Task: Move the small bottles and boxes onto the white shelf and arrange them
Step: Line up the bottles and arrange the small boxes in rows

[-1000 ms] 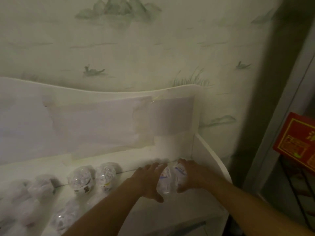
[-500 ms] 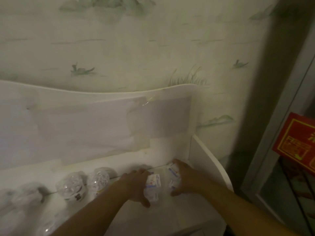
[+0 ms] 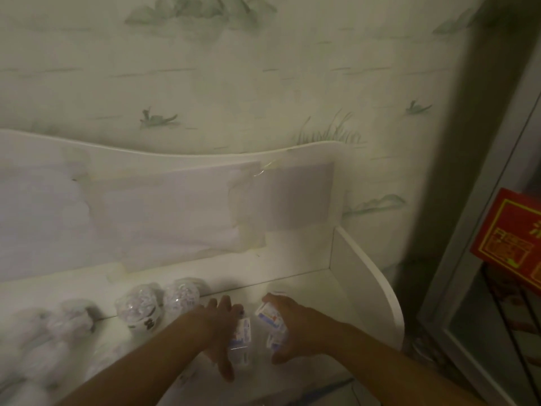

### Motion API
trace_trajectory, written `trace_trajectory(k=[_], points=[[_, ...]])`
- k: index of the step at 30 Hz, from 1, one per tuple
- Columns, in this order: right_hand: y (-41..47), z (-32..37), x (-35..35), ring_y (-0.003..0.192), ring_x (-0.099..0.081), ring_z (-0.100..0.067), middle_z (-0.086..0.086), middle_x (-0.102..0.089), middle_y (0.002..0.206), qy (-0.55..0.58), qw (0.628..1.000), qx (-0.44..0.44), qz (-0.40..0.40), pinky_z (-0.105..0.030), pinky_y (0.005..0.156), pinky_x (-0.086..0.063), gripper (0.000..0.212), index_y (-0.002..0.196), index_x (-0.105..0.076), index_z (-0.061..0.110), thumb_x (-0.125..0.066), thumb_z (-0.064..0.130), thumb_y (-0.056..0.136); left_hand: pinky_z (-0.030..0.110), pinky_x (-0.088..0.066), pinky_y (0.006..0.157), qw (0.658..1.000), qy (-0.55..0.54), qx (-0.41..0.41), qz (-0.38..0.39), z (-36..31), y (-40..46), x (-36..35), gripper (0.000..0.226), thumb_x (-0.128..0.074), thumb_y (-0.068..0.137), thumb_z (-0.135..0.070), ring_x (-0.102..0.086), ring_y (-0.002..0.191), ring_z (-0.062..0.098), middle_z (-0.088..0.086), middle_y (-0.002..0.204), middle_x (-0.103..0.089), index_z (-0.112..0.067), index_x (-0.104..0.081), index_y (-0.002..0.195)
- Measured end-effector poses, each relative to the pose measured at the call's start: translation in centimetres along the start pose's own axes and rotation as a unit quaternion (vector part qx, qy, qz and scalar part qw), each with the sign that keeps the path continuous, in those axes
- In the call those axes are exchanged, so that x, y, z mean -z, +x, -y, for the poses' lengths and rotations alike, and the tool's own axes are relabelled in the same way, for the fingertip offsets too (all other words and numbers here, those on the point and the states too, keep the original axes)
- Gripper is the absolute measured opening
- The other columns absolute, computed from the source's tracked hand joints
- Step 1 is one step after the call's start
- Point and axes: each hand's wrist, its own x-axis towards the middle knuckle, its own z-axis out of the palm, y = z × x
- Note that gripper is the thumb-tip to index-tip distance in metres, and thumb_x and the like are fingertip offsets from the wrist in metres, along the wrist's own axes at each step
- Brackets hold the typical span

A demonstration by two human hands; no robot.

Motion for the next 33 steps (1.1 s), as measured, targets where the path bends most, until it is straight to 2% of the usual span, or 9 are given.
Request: trace_trajectory(k=[6,9,13,16,18,21,26,30,33], points=[[-1.2,0.8,-0.5,0.132,-0.042,-0.018,0.009,-0.019,0.157,0.010,0.999,0.026,0.021,-0.034,0.107,-0.040,0.108,0.149,-0.014,0.034,-0.084,0.041,0.068,0.051,-0.036,0.107,1.000,-0.011,0.000,0.013,0.3,-0.8,-0.6,0.124,-0.082,0.054,-0.064,-0.034,0.132,0.029,0.004,0.146,-0.025,-0.025,-0.012,0.149],[-1.5,0.9,-0.7,0.135,-0.039,-0.016,0.010,-0.019,0.157,0.013,0.999,0.031,0.024,-0.034,0.109,-0.037,0.106,0.149,-0.015,0.035,-0.082,0.051,0.068,0.047,-0.034,0.110,1.000,-0.017,-0.005,0.016,0.5,-1.4,-0.6,0.121,-0.080,0.059,-0.063,-0.032,0.135,0.028,0.003,0.150,-0.022,-0.026,-0.009,0.150],[-1.4,0.9,-0.3,0.130,-0.041,-0.019,0.008,-0.032,0.150,-0.041,0.998,0.010,-0.041,-0.037,0.105,-0.039,0.088,0.145,-0.025,0.040,-0.065,0.069,0.073,0.046,-0.028,0.115,0.997,-0.064,-0.027,0.021,1.0,-1.8,-0.1,0.122,-0.078,0.061,-0.064,-0.024,0.142,0.027,-0.002,0.156,-0.009,-0.033,-0.001,0.151],[-0.5,0.7,-0.1,0.124,-0.043,-0.018,0.007,-0.043,0.140,-0.068,0.995,-0.004,-0.070,-0.036,0.100,-0.039,0.073,0.139,-0.035,0.039,-0.048,0.076,0.077,0.042,-0.030,0.114,0.995,-0.095,-0.041,0.004,1.4,-2.1,0.2,0.111,-0.073,0.064,-0.068,-0.030,0.138,0.022,-0.004,0.152,-0.019,-0.034,-0.011,0.150],[0.1,0.7,0.2,0.123,-0.047,-0.016,0.009,-0.049,0.135,-0.045,0.995,-0.008,-0.093,-0.032,0.101,-0.039,0.057,0.132,-0.046,0.035,-0.038,0.068,0.087,0.040,-0.033,0.111,0.991,-0.131,-0.035,-0.004,1.5,-2.2,0.1,0.090,-0.061,0.075,-0.071,-0.036,0.135,0.020,-0.007,0.150,-0.027,-0.034,-0.022,0.148],[0.9,0.4,1.3,0.118,-0.052,-0.016,0.003,-0.055,0.131,-0.038,0.993,-0.011,-0.115,-0.029,0.098,-0.041,0.035,0.129,-0.056,0.026,-0.039,0.037,0.100,0.037,-0.038,0.108,0.989,-0.132,-0.028,-0.068,1.8,-1.9,-0.1,0.054,-0.041,0.094,-0.059,-0.045,0.130,0.019,-0.005,0.147,-0.040,-0.034,-0.040,0.141],[1.9,0.6,3.7,0.118,-0.054,-0.023,-0.002,-0.059,0.127,-0.176,0.982,0.066,0.005,-0.039,0.097,-0.047,0.033,0.123,-0.060,0.027,-0.051,0.035,0.093,0.034,-0.036,0.108,0.989,-0.111,-0.017,-0.094,3.2,-0.4,-0.2,0.038,-0.046,0.097,-0.039,-0.044,0.130,0.015,-0.010,0.144,-0.046,-0.038,-0.045,0.135],[2.5,1.2,4.1,0.130,-0.044,-0.029,-0.003,-0.037,0.152,-0.332,0.934,0.113,0.072,-0.047,0.101,-0.044,0.056,0.146,-0.036,0.025,-0.056,0.027,0.094,0.033,-0.040,0.105,0.990,-0.098,-0.030,-0.100,2.4,1.0,-0.1,0.042,-0.052,0.095,-0.033,-0.047,0.127,0.016,-0.007,0.142,-0.047,-0.035,-0.045,0.136],[2.9,1.3,3.5,0.133,-0.041,-0.030,-0.004,-0.028,0.157,-0.333,0.934,0.103,0.082,-0.048,0.104,-0.042,0.064,0.150,-0.028,0.027,-0.058,0.031,0.094,0.034,-0.043,0.103,0.988,-0.097,-0.041,-0.113,1.7,1.7,0.1,0.041,-0.052,0.095,-0.037,-0.051,0.123,0.017,-0.007,0.139,-0.050,-0.037,-0.045,0.135]])
